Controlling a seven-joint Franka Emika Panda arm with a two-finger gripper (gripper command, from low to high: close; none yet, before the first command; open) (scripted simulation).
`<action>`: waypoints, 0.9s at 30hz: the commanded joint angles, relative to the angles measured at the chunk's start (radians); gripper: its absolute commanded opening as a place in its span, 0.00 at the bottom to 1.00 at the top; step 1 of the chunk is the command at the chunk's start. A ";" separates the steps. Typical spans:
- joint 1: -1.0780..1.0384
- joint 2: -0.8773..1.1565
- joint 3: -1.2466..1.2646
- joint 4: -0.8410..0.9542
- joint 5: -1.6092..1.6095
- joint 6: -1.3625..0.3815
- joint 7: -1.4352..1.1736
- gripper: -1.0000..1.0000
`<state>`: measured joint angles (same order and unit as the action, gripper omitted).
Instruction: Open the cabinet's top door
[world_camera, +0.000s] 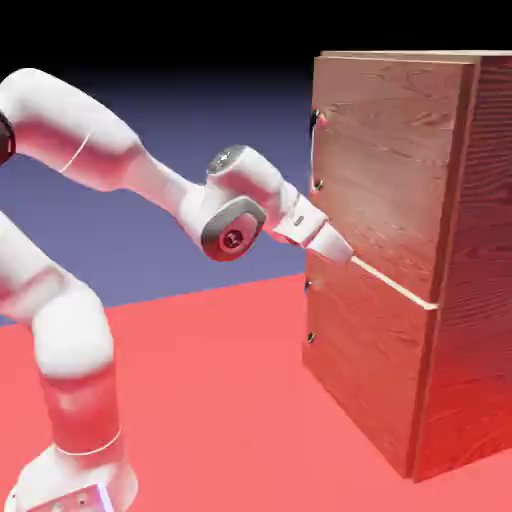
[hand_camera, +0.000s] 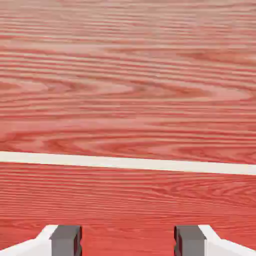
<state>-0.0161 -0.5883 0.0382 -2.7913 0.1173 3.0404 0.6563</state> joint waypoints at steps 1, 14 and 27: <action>-0.010 -0.007 0.014 0.007 0.044 0.001 -0.031 0.50; -0.146 -0.095 0.198 0.097 0.609 0.017 -0.440 0.50; -0.281 -0.183 0.383 0.187 1.174 0.034 -0.848 0.50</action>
<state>-0.2974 -0.7713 0.4210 -2.6042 1.2918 3.0741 -0.1912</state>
